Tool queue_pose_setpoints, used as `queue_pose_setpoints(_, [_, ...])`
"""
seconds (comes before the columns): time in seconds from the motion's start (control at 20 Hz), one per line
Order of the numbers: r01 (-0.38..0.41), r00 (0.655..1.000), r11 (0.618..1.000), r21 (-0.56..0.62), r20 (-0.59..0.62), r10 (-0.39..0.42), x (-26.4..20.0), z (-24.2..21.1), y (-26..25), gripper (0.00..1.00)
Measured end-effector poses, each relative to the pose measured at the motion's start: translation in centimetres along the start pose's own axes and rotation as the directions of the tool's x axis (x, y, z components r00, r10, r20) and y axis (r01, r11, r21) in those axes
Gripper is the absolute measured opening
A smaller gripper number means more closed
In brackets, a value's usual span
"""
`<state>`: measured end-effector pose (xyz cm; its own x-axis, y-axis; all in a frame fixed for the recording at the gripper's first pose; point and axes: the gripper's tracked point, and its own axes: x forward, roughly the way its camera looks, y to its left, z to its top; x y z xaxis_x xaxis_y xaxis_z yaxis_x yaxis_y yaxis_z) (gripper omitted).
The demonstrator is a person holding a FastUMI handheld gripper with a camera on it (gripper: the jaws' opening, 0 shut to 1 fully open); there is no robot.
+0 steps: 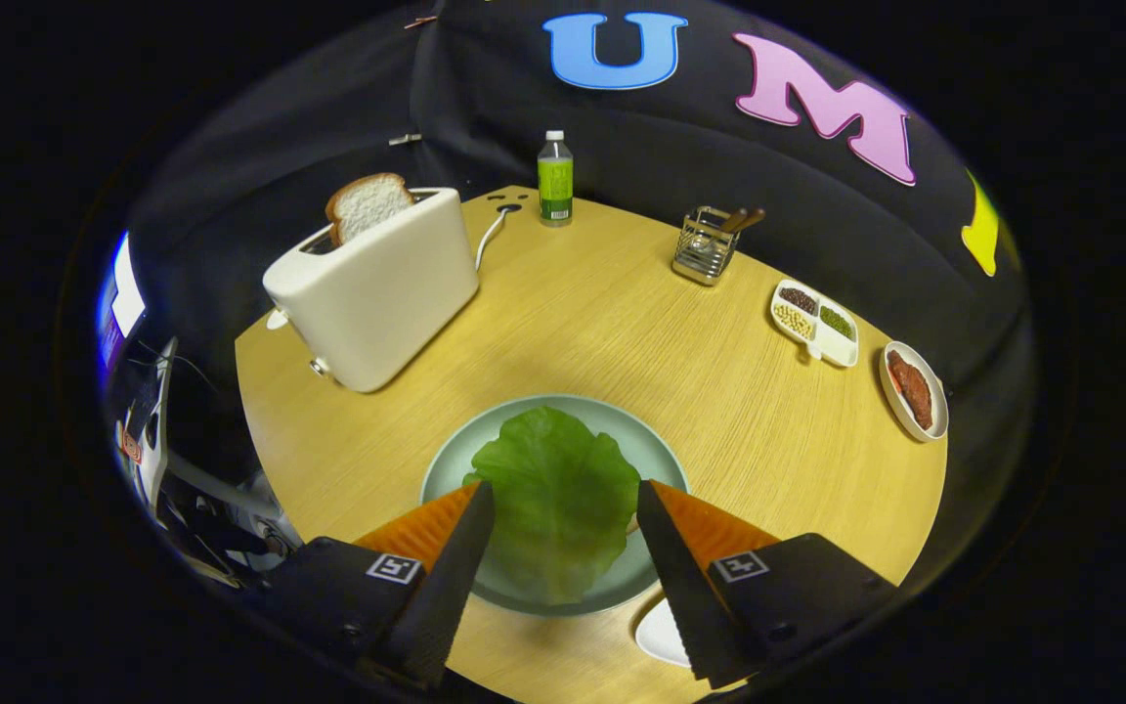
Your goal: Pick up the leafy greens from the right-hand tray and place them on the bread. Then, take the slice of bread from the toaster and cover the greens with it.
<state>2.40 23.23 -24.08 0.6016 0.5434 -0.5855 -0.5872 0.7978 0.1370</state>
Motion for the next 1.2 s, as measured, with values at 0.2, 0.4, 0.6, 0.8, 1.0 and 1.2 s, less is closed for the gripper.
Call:
queue_pose_setpoints(0.2, [0.025, 0.989, 1.0, 0.014, 0.144, -0.027, -2.9, 3.5, -0.4, 0.92])
queue_pose_setpoints(0.4, [0.037, 0.959, 0.999, -0.033, 0.283, -0.026, -6.5, 7.9, -0.1, 0.92])
queue_pose_setpoints(0.6, [0.071, 0.918, 0.993, -0.099, 0.396, -0.026, -10.1, 13.4, 0.9, 0.91])
queue_pose_setpoints(0.8, [0.053, 0.883, 0.993, -0.107, 0.469, 0.003, -12.1, 18.5, 3.8, 0.91])
queue_pose_setpoints(1.0, [0.008, 0.861, 0.995, -0.104, 0.507, 0.046, -12.4, 23.0, 7.2, 0.91])
queue_pose_setpoints(1.2, [-0.039, 0.849, 0.993, -0.111, 0.52, 0.092, -10.8, 25.7, 11.3, 0.91])
